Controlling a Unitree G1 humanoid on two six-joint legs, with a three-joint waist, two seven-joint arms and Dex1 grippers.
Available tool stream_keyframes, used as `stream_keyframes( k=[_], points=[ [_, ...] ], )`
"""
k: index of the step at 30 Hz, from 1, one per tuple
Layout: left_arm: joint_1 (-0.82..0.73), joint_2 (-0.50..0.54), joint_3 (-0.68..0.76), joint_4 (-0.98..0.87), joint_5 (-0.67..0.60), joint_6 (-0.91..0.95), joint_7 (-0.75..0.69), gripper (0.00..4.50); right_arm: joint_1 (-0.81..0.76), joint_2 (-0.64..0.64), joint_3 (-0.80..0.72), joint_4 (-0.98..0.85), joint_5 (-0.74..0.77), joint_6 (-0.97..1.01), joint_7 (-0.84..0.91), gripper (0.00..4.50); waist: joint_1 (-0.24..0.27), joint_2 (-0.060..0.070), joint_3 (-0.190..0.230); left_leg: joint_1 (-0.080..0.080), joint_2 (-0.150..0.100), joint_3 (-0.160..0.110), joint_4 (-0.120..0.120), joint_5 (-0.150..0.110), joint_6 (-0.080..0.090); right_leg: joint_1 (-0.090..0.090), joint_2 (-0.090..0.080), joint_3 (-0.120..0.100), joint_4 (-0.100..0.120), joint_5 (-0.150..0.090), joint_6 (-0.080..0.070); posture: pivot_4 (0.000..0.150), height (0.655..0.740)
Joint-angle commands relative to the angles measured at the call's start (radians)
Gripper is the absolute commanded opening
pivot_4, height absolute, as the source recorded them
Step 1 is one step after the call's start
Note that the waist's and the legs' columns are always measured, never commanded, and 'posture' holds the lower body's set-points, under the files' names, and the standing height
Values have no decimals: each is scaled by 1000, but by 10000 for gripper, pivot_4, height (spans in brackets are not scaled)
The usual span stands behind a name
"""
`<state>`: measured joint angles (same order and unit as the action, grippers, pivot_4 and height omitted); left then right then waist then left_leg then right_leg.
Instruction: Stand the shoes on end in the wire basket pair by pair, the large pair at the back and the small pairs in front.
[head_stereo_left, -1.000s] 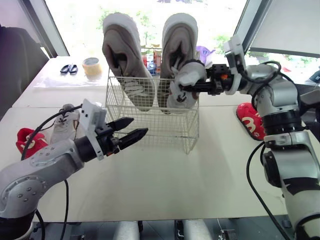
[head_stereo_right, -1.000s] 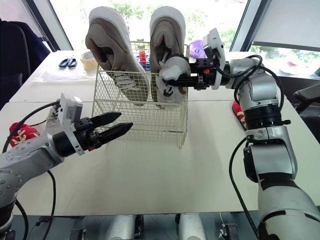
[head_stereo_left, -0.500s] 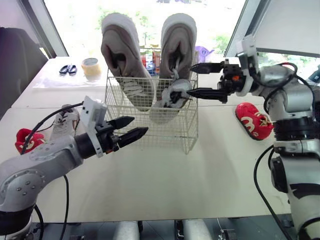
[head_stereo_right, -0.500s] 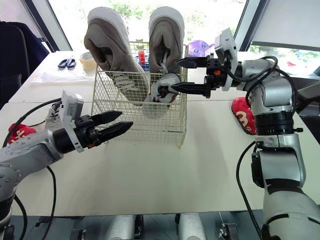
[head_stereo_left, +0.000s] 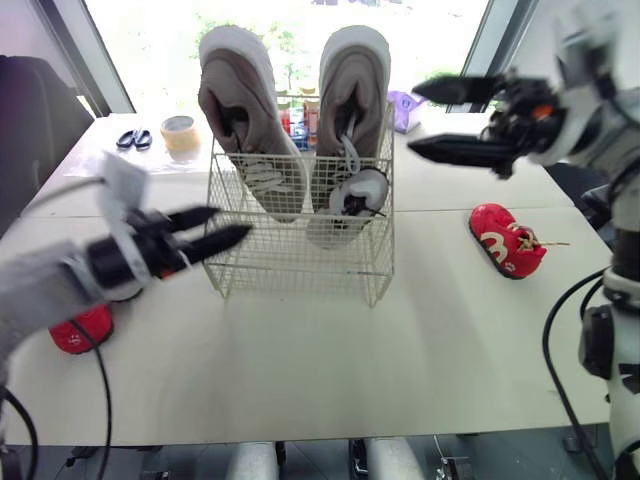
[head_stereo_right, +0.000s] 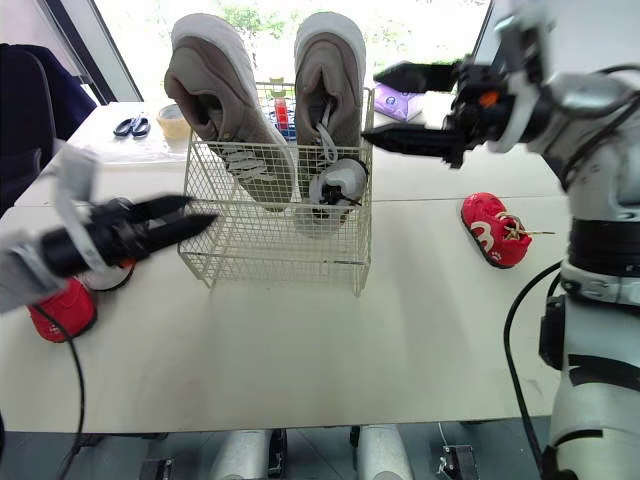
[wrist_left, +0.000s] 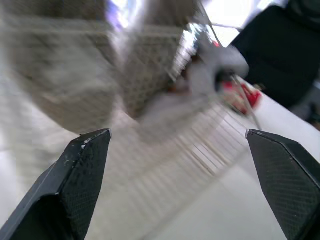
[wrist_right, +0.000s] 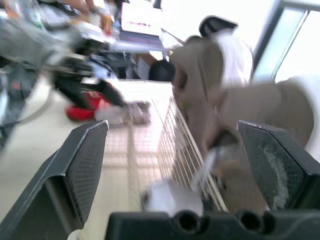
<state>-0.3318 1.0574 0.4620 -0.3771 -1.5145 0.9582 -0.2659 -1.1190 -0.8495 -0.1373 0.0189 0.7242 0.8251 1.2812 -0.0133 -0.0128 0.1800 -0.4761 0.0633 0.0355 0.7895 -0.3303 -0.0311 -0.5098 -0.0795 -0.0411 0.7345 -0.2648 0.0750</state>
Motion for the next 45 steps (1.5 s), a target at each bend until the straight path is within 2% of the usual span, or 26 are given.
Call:
stream_keyframes(
  k=[1,4,6,9,13,21,26,29,36,40,42,45],
  points=[
    [-19,130,79,169,44,82,14,44658,46,-82,30,-224,152,159,79,45000,0,-1,0,0,0,0,-1,0,0,0,0,0,0,0,0,1500,6552],
    [-59,229,-34,331,252,106,52,44658,132,-130,81,-358,176,177,116,45000,0,-1,0,1,0,0,-2,0,0,1,0,-1,-1,0,0,1500,6552],
    [-119,241,-120,406,365,115,64,44658,164,-134,99,-385,169,163,115,45000,1,-1,0,1,0,1,-1,0,0,1,-1,-1,-1,0,0,1500,6552],
    [-269,199,-242,546,513,143,92,44658,201,-133,130,-406,134,126,106,45000,8,-3,-1,1,0,1,0,1,-2,2,-2,-1,-1,0,0,1500,6552],
    [-419,119,-377,726,712,124,38,44658,250,-144,148,-443,109,102,87,45000,12,-5,-1,1,0,2,1,1,-3,2,-2,-1,-1,1,0,1500,6552],
    [-637,-1,-578,1085,1033,45,-199,44658,298,-167,90,-500,152,136,4,45000,20,-7,-1,-2,0,2,1,1,-2,-1,-1,-1,0,2,3,1500,6552],
    [-716,-74,-636,1278,1175,-1,-338,44658,324,-177,61,-522,183,155,-48,45000,23,-8,-1,-1,0,2,1,1,-2,0,-2,-1,0,2,2,1500,6552],
    [-734,-107,-647,1356,1243,-38,-394,36579,332,-182,49,-531,198,164,-73,45000,24,-8,-1,-1,0,2,1,1,-2,0,-2,-1,0,1,1,1500,6552],
    [-764,-150,-610,1422,1321,-54,-438,550,349,-194,39,-526,204,161,-109,45000,22,-8,-1,0,0,2,1,1,-2,0,-2,-1,0,2,2,1500,6552],
    [-830,-135,-484,1386,1276,-39,-419,550,350,-207,35,-509,192,153,-120,45000,24,-9,-1,-1,0,2,2,1,-2,0,-2,-1,0,2,2,1500,6552],
    [-879,-115,-385,1318,1231,-11,-392,550,342,-214,27,-489,188,152,-128,45000,26,-14,1,-2,0,2,2,1,-2,0,-2,-1,0,2,2,1500,6552],
    [-877,-102,-193,1066,1140,77,-308,550,308,-214,11,-441,187,157,-156,45000,23,-21,3,-3,0,1,3,1,-2,0,-2,-2,0,2,3,1500,6552]
  ],
)
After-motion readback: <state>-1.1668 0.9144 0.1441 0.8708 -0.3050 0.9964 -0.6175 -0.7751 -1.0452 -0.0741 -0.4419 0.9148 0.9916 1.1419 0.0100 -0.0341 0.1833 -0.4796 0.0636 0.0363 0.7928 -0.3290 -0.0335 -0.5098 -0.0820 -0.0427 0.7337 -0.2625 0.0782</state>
